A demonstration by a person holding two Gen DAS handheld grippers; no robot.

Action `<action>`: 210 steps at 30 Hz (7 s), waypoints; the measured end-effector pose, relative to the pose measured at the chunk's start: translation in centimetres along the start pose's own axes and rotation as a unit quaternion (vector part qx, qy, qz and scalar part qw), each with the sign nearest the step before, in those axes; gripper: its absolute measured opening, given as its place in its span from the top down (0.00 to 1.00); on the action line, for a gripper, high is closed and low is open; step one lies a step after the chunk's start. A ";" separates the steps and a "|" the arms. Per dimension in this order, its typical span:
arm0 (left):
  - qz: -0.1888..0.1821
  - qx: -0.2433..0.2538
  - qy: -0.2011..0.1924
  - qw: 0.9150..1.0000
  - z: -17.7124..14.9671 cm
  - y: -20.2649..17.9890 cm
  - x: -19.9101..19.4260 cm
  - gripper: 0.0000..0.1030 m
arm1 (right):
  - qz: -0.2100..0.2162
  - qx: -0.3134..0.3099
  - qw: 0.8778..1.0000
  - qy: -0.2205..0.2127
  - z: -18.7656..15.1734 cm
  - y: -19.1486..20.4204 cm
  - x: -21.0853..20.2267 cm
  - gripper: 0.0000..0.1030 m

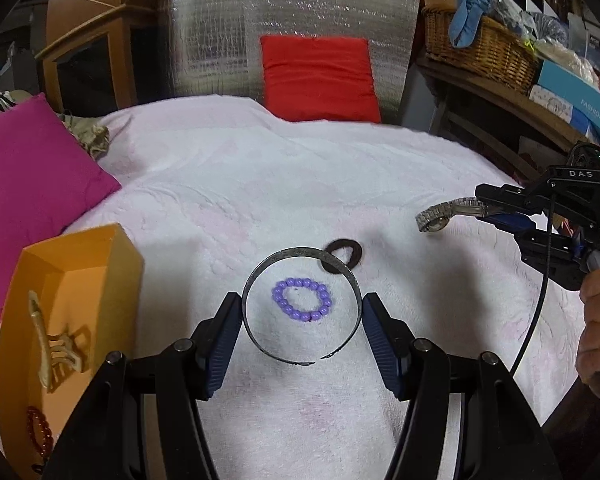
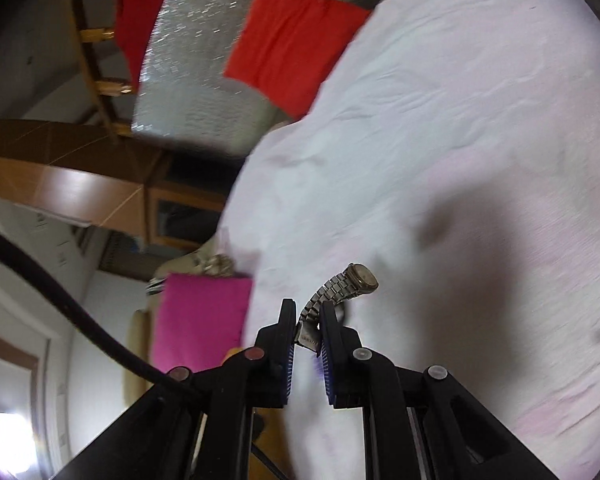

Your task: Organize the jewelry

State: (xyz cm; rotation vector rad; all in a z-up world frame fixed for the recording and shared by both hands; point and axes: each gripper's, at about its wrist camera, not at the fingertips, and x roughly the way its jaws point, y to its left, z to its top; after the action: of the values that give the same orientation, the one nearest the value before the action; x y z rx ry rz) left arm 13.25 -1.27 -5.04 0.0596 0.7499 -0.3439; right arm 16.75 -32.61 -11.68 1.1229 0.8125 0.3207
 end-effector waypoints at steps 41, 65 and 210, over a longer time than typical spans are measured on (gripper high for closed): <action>0.166 -0.224 0.001 0.960 -3.5 29.1 -0.2 0.38 | -0.004 -0.180 0.973 0.143 -15.0 17.3 26.2 0.92; 0.188 -0.038 -0.100 0.976 1.4 8.7 -0.9 0.29 | -0.168 -0.181 0.968 -0.034 -6.2 4.1 2.3 0.51; 0.036 -0.004 0.132 0.991 -0.3 0.6 14.4 0.28 | -0.337 -0.233 0.912 0.021 -2.0 -1.1 7.1 0.88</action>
State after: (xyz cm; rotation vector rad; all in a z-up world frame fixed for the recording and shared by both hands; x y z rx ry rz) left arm 23.02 -4.72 -15.07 0.1269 1.0083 -0.2669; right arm 19.98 -27.43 -15.98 0.3475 1.0426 -0.0483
